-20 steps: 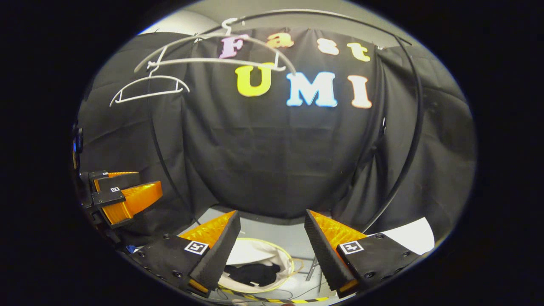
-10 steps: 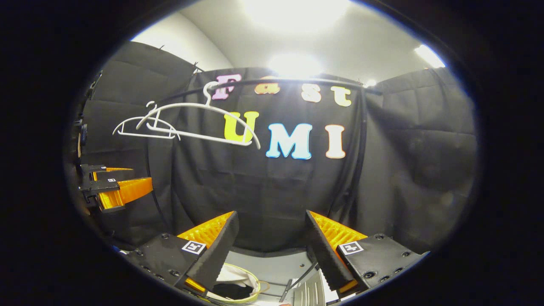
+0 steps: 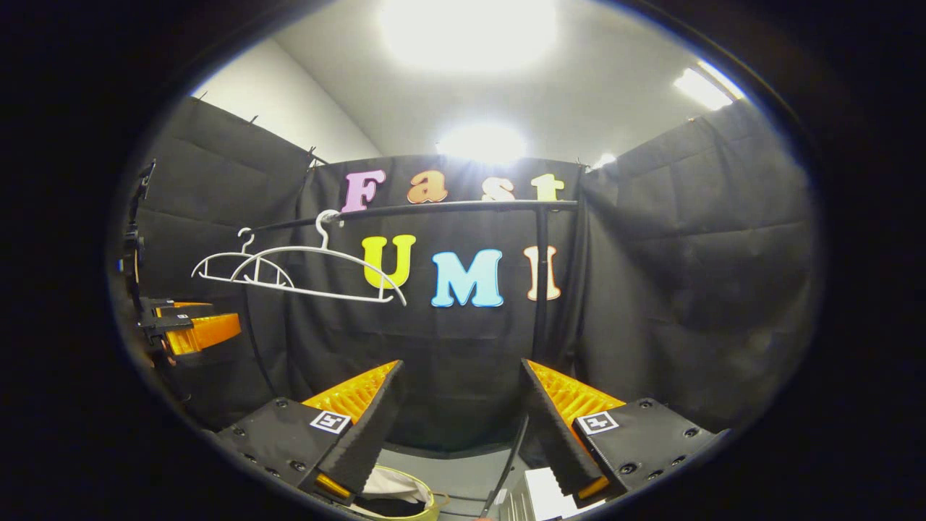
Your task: Grasp the clothes on the hanger with both hands and then place them into the laundry hamper below.
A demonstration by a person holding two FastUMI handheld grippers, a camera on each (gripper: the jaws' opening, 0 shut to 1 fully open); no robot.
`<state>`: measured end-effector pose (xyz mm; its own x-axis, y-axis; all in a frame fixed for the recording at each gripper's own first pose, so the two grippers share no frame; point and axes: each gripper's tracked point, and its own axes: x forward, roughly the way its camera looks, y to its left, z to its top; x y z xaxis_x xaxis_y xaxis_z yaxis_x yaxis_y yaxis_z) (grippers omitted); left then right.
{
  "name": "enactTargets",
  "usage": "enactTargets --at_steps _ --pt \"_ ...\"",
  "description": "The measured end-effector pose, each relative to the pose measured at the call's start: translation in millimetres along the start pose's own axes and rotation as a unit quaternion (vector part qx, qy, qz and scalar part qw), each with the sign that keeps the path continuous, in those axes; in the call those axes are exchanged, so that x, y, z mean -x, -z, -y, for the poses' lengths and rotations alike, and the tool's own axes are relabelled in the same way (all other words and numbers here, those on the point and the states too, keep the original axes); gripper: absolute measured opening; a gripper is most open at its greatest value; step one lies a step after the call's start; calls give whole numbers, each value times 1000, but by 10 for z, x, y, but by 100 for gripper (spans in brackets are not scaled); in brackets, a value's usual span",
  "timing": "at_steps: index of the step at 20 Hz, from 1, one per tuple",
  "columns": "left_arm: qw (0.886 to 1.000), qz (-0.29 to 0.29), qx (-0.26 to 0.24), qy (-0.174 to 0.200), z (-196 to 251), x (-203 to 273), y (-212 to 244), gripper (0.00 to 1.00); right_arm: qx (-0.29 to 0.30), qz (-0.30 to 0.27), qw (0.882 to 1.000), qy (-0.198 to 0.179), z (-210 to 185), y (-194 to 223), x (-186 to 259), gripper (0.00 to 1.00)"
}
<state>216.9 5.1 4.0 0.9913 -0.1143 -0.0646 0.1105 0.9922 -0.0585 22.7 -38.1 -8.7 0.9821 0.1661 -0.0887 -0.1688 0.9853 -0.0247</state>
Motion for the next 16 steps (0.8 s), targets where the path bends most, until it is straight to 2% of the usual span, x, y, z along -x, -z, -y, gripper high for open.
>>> enactTargets --at_steps 7,16 --pt "999 12 -26 -28 68 213 -176 94 -14 16 999 24 390 -13 207 96" --pt "998 8 -29 -46 82 266 -143 94 -19 26 999 18 442 -32 191 98"
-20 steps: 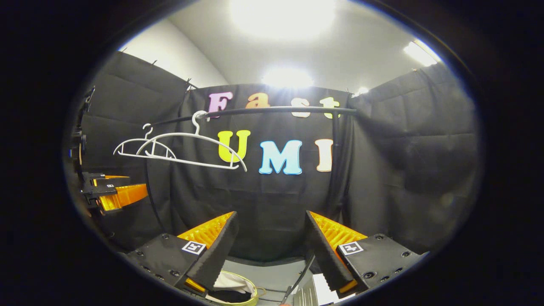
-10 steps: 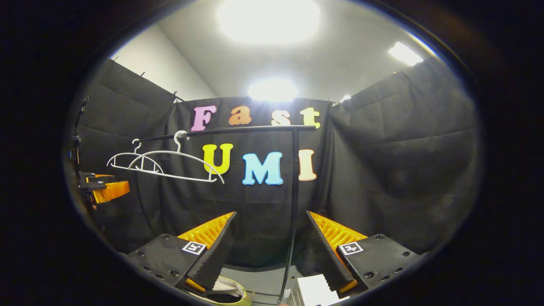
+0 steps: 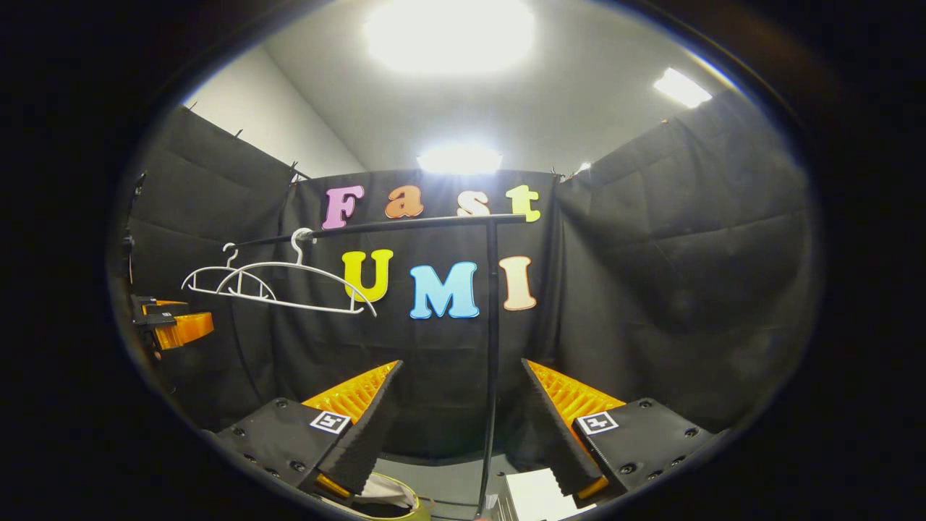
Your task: Grasp the clothes on the hanger with both hands and then place them into the laundry hamper below.
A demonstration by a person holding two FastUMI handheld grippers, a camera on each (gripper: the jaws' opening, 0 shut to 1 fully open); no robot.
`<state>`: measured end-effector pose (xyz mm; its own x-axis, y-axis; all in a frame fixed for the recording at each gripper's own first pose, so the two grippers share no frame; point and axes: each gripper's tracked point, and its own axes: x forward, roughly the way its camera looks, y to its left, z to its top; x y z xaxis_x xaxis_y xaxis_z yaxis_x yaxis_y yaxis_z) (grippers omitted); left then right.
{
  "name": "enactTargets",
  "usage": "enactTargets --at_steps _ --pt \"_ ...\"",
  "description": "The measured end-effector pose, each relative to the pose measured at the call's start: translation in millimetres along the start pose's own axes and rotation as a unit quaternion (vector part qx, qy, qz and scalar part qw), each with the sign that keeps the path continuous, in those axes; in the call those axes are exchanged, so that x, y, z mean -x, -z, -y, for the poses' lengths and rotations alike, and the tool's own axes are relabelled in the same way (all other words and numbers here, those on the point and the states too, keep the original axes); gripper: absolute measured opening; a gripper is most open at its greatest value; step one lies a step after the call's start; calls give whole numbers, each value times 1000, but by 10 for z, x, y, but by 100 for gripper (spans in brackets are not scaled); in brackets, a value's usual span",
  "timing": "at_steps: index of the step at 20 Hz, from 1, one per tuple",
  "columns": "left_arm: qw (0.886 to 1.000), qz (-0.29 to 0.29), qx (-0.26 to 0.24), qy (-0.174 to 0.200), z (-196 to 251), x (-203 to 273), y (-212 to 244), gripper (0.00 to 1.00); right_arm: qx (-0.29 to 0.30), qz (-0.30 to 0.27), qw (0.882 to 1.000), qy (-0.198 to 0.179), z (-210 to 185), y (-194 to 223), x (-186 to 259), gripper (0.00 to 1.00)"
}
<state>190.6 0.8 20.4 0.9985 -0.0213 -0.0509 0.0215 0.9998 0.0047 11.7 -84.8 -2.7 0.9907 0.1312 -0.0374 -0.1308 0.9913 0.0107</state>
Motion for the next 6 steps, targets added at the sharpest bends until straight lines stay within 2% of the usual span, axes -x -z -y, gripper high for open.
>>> enactTargets --at_steps 6 --pt "1000 -3 4 -10 -79 43 7 94 -2 8 1000 -3 -15 -57 -56 96"
